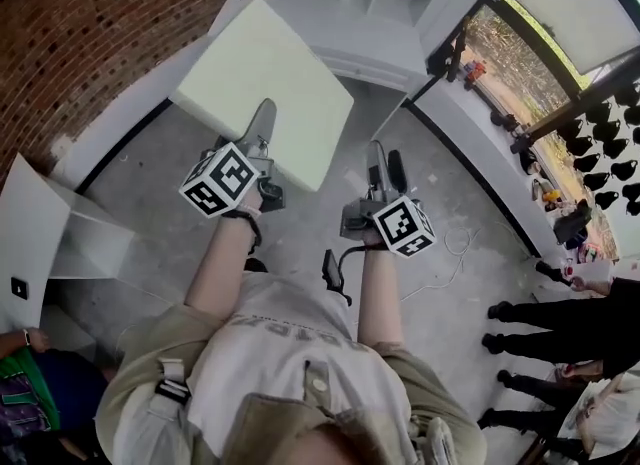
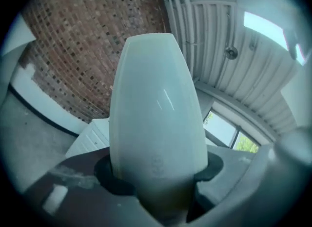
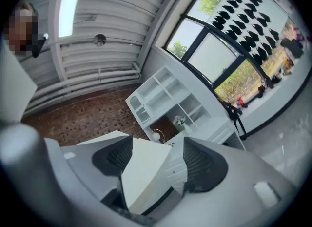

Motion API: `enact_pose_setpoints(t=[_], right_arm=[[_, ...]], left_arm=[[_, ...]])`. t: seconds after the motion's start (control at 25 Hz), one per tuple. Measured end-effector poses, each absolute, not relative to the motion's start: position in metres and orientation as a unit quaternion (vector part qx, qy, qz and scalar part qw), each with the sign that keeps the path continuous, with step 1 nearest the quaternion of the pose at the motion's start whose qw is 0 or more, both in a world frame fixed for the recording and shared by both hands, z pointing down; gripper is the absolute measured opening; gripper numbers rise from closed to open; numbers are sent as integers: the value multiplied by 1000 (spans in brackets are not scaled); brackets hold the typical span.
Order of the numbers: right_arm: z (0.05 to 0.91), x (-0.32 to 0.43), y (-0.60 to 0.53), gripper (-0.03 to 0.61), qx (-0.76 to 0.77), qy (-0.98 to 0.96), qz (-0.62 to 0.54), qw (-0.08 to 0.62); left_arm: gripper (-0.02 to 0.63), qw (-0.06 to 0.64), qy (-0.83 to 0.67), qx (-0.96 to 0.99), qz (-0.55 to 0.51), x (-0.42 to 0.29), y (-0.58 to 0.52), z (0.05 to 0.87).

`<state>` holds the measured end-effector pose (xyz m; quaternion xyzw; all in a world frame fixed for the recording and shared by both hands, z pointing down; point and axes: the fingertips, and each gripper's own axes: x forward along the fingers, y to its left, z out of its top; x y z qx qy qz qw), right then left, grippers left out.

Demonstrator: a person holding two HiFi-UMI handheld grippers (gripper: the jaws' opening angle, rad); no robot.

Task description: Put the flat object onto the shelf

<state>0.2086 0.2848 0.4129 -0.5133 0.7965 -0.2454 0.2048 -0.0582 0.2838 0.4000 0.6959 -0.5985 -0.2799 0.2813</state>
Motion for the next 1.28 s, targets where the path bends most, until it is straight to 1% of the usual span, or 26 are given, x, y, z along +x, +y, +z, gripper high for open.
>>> enact_pose_setpoints(t=[0.08,0.32,0.4,0.44,0.6,0.84,0.92,1.08,1.28], right_arm=[[426,204,292,349,-499,788,-288,220],[467,165,308,451,-422,760,-426,249],[488,152,308,473,-408,740,-474,248],[495,145,306,479,-395,729,-496,258],[498,125,288,493,-335,695,-547,326],[493,110,251,494,-312,679,-553,368],[492,106,237,468,-314,679,-548,375],[487,101,212,389,-326,686,-524,386],[480,100,171,356,-338,687,-505,400]], left_arm=[[299,292,-596,680,-310,-61,281,398],[299,296,-594,660,-354,-57,265,395],[299,311,-580,656,-370,-52,258,399],[299,320,-573,654,-376,-48,254,402],[299,346,-555,651,-384,-38,242,415],[300,383,-528,642,-402,-38,220,430],[301,386,-525,645,-401,-41,208,432],[301,397,-513,648,-400,-47,179,436],[314,413,-485,652,-411,-53,137,437]])
